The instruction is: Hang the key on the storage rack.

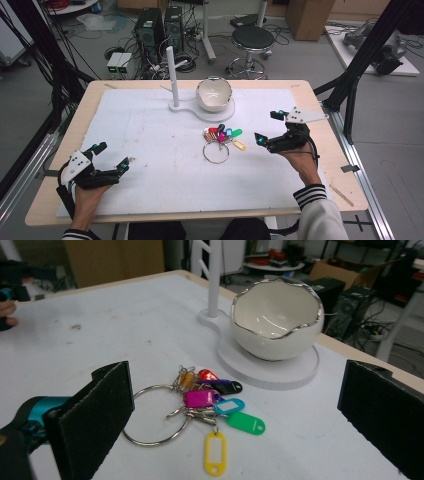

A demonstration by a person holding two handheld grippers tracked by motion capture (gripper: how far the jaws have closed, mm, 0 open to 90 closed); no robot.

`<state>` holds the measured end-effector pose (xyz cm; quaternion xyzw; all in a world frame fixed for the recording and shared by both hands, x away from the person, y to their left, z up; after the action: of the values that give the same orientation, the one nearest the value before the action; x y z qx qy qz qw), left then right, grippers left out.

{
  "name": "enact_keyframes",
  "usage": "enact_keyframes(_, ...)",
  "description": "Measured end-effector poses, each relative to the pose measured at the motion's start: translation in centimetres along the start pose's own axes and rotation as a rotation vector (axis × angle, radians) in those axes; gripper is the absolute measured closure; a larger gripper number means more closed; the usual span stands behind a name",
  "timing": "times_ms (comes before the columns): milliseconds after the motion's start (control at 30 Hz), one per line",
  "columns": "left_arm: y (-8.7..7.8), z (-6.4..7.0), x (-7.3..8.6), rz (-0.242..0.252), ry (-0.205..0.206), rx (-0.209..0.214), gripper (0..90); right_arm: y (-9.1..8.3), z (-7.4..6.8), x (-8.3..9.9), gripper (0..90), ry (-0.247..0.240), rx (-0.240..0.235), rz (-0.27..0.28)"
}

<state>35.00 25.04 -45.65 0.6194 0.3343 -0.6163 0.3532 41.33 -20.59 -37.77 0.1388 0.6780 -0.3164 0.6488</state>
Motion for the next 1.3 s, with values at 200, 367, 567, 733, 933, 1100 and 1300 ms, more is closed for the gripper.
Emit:
enact_keyframes(200, 0.0, 0.0, 0.0, 0.000, 0.001, 0.001, 1.7, 1.3, -0.6, -2.0, 1.0, -0.010, -0.066, -0.071)
enact_keyframes(367, 0.0, 0.0, 0.0, 0.001, -0.002, 0.004, 1.7, 2.8, -1.4, -2.8, 1.0, -0.067, -0.112, -0.133)
enact_keyframes(567, 0.0, 0.0, 0.0, 0.001, -0.001, 0.005, 1.7, 5.0, -2.8, -2.8, 1.0, -0.126, -0.183, -0.238)
enact_keyframes(733, 0.0, 0.0, 0.0, 0.001, -0.001, 0.005, 1.7, 6.5, -3.9, -2.2, 1.0, -0.168, -0.235, -0.321)
enact_keyframes(933, 0.0, 0.1, 0.0, -0.001, -0.001, 0.006, 1.7, 8.1, -5.4, -0.9, 1.0, -0.230, -0.296, -0.454)
enact_keyframes(1100, 0.0, 0.1, 0.0, -0.002, -0.001, 0.007, 1.7, 9.1, -6.5, 0.2, 1.0, -0.276, -0.337, -0.554)
enact_keyframes(1300, 0.0, 0.1, 0.0, -0.003, 0.000, 0.005, 1.7, 10.0, -7.4, 1.5, 1.0, -0.329, -0.368, -0.664)
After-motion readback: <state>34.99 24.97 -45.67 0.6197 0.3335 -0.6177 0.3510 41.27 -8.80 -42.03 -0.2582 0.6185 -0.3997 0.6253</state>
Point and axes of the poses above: each handheld gripper's, and its own axes: y roughly forward along the jaws, x roughly out of its underside, z roughly to its right, the point moved 9 cm from there along y, roughly forward along the jaws, and after that the axes turned 5 degrees about z, right-handed, at the moved point
